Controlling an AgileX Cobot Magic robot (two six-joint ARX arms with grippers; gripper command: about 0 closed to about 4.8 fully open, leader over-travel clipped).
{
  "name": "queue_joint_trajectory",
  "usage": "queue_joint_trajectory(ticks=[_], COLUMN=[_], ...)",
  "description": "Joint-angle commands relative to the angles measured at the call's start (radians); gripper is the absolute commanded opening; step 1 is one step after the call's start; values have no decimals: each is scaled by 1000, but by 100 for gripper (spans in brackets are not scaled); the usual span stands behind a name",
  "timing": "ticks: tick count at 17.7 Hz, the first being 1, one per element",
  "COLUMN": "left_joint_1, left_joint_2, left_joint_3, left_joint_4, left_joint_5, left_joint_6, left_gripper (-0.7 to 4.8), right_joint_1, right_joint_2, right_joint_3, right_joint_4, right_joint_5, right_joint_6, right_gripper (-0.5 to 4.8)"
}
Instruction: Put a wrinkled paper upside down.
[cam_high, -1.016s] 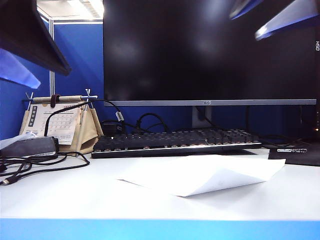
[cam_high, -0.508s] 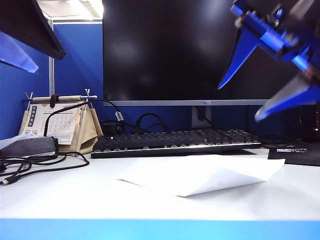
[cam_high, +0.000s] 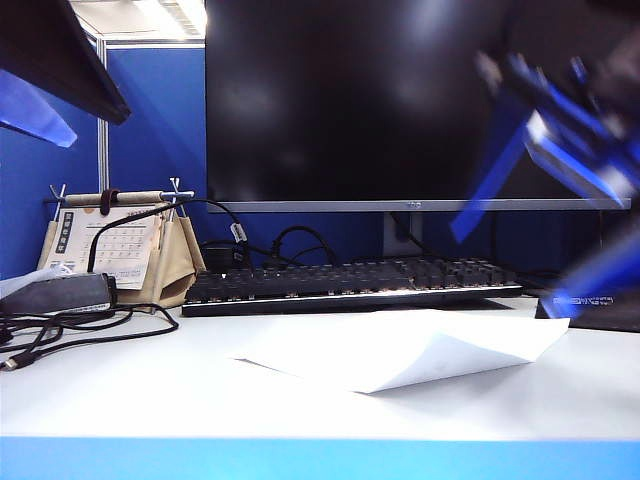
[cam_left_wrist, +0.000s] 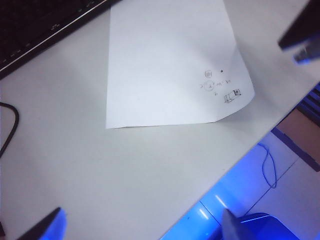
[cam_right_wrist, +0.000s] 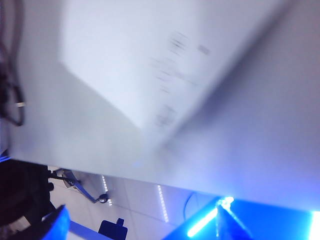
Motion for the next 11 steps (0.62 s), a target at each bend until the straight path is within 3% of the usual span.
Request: queue_joint_trajectory(ticks=[1,2,5,9,11], left_joint_1=[0,0,0,0,0], left_joint_2=[0,0,1,1,1], left_joint_3=[6,6,6,6,6], left_joint_4=[6,6,6,6,6], left_joint_5=[66,65,65,64,64], left_joint_6=[0,0,0,0,0], left_gripper=[408,408,408,408,408], right_joint_1=[2,2,2,2,2], right_joint_2=[27,56,166,271,254], right_joint_3=[-93,-116,-119,-119,-119], right_joint_4=[216,326,511,521,519], right_joint_5=[-56,-69,-77,-105,-180], right_joint_6=[160,236,302,299,296], right_gripper=[362,358,355,355,355])
